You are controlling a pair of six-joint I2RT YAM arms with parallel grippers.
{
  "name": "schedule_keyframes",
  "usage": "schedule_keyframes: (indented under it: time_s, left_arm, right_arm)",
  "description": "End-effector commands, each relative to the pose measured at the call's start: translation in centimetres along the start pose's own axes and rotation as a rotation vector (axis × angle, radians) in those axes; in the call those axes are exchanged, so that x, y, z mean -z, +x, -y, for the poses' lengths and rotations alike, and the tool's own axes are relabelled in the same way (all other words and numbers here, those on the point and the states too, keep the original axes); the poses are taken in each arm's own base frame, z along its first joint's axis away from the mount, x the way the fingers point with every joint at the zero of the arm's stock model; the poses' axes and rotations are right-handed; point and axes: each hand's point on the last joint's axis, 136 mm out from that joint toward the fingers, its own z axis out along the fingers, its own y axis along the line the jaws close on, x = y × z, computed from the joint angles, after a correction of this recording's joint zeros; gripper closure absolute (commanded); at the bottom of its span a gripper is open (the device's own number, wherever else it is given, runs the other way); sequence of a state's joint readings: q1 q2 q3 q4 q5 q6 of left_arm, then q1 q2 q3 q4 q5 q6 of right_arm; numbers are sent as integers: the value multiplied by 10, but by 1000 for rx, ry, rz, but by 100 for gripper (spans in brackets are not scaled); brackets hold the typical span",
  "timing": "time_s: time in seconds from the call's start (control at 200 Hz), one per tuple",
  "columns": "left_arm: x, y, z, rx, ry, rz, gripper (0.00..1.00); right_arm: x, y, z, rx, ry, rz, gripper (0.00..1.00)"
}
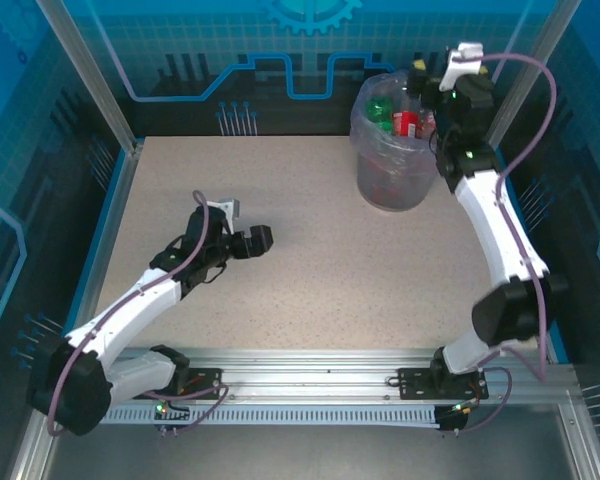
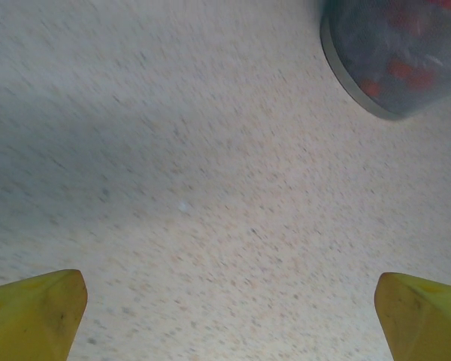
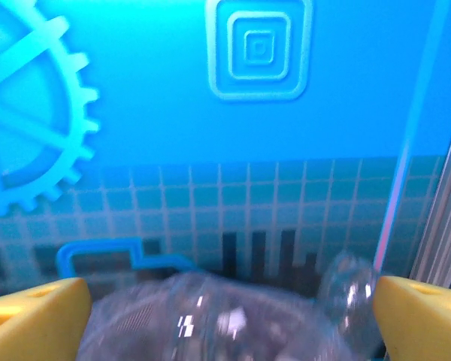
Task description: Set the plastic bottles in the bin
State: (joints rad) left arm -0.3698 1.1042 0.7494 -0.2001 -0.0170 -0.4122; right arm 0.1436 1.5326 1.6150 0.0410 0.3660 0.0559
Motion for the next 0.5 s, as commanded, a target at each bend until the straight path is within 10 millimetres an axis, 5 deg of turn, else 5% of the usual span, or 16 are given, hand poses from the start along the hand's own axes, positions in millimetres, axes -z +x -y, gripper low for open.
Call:
schedule_keyframes:
  time_s: [0.0, 0.28, 0.37, 0.495]
  left_arm:
    - [26, -23, -38, -116, -189, 66, 1]
    - [48, -42, -144, -83, -525, 207, 1]
    - [43, -41, -170, -66, -566, 256, 1]
    - [24, -33, -194, -65, -576, 267, 1]
  right_arm:
    - [41, 51, -20, 64, -126, -149, 0]
    - [140, 215, -9, 129, -186, -453, 0]
    - [152, 265, 4, 183, -142, -511, 0]
    - [144, 306, 11, 236, -109, -509, 0]
